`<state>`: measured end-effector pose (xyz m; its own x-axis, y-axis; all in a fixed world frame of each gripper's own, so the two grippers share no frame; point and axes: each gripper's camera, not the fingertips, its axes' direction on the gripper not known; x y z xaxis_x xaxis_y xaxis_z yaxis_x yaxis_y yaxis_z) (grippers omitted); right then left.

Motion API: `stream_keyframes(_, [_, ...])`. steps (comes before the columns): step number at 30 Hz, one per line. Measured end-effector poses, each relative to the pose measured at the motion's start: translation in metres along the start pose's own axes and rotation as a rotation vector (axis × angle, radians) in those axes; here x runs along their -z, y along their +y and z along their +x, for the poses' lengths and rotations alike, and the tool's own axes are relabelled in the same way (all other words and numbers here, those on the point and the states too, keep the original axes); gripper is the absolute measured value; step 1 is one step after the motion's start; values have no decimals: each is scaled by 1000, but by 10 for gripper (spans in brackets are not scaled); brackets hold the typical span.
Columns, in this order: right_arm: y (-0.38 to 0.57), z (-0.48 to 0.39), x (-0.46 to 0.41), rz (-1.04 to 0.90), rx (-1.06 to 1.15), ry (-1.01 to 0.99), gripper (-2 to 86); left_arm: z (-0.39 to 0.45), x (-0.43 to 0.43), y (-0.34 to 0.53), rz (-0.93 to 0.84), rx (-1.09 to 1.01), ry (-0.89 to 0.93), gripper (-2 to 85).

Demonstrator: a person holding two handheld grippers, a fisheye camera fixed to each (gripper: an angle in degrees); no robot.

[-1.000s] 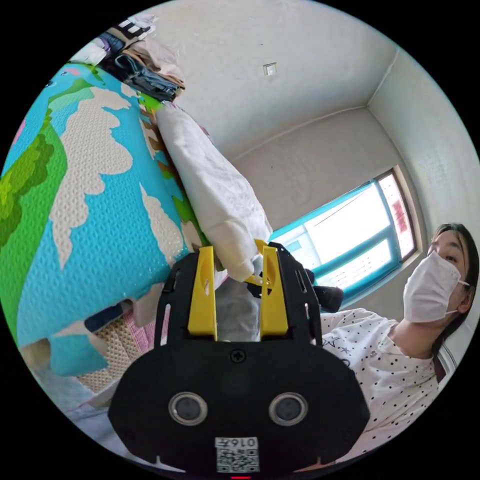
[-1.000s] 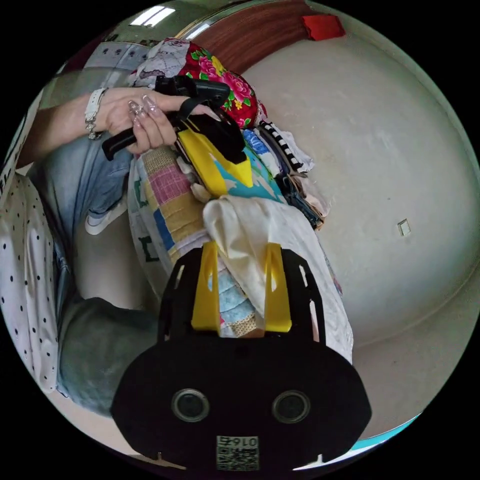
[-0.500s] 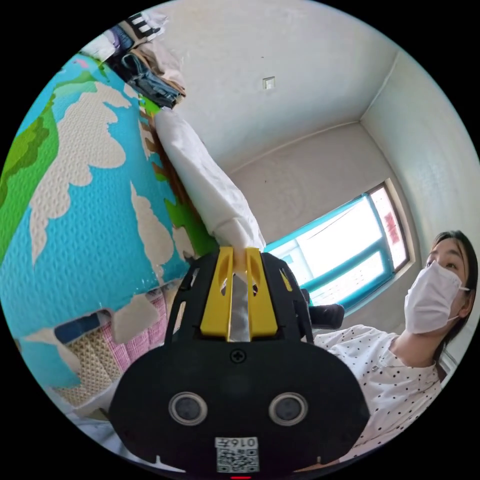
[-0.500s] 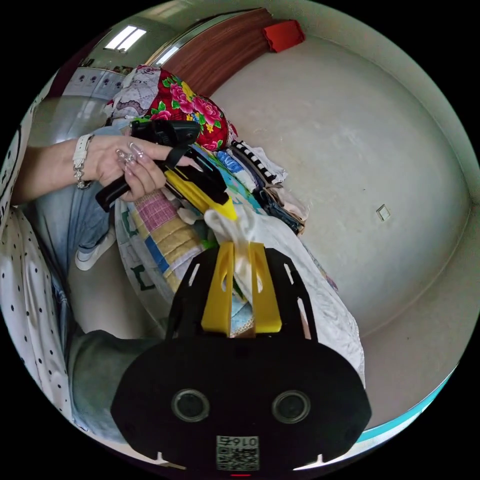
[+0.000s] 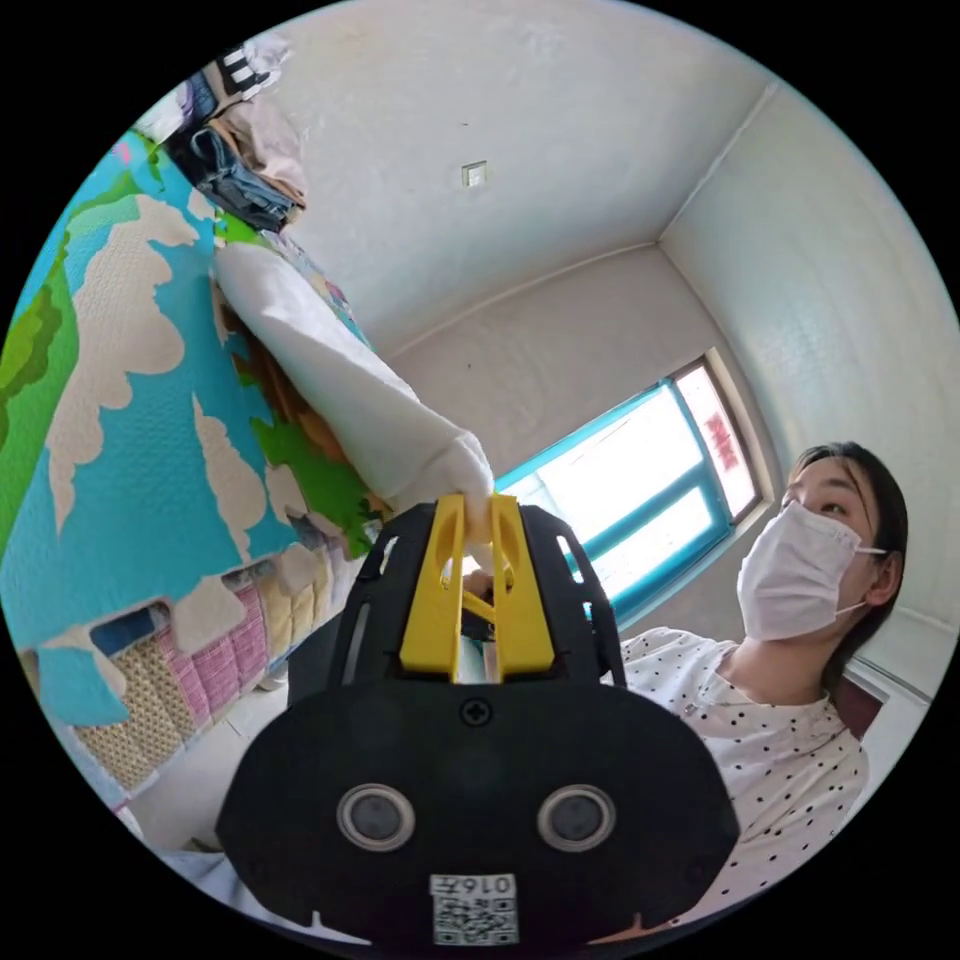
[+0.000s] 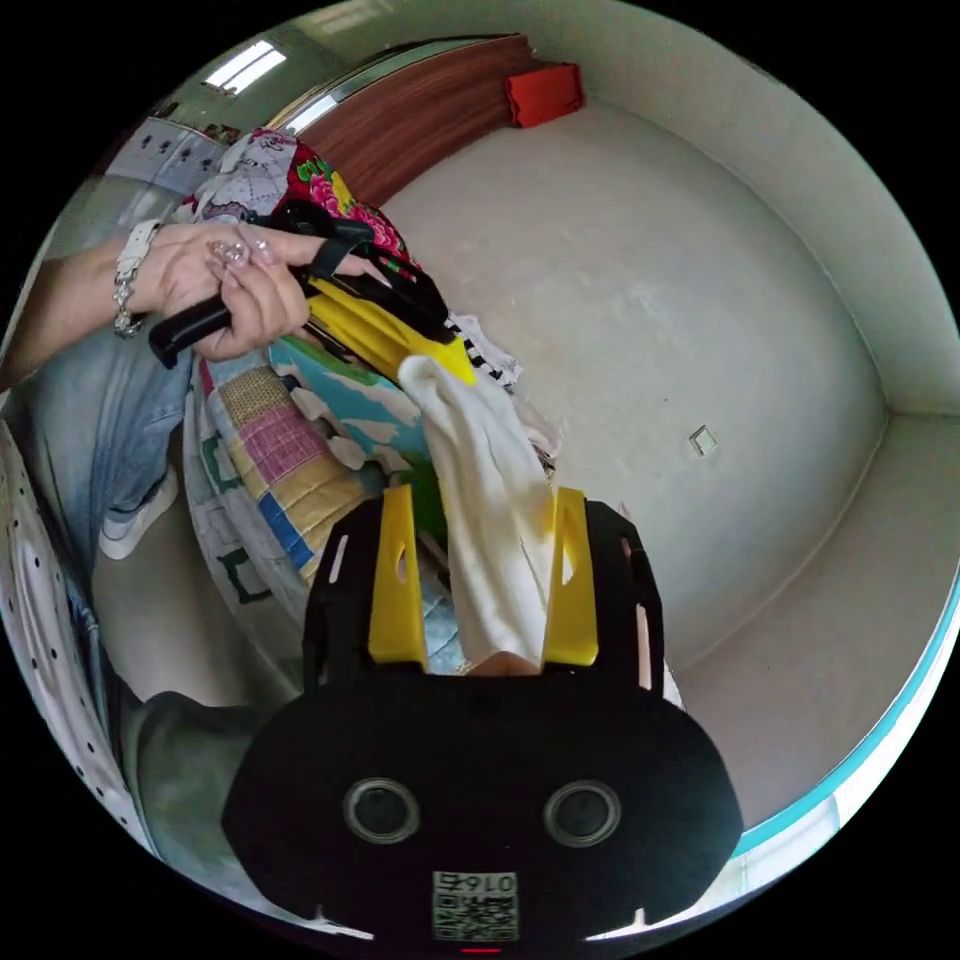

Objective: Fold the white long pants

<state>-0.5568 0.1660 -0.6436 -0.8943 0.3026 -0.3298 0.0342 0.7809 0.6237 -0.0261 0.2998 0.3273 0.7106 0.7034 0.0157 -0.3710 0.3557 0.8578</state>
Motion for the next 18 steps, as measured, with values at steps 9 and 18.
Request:
stream_keyframes(9, [-5, 46, -47, 11, -66, 32, 72, 18, -44, 13, -43, -89, 38, 67])
stream_keyframes(18, [62, 178, -88, 72, -246, -254, 62, 70, -109, 39, 126, -634, -842, 152])
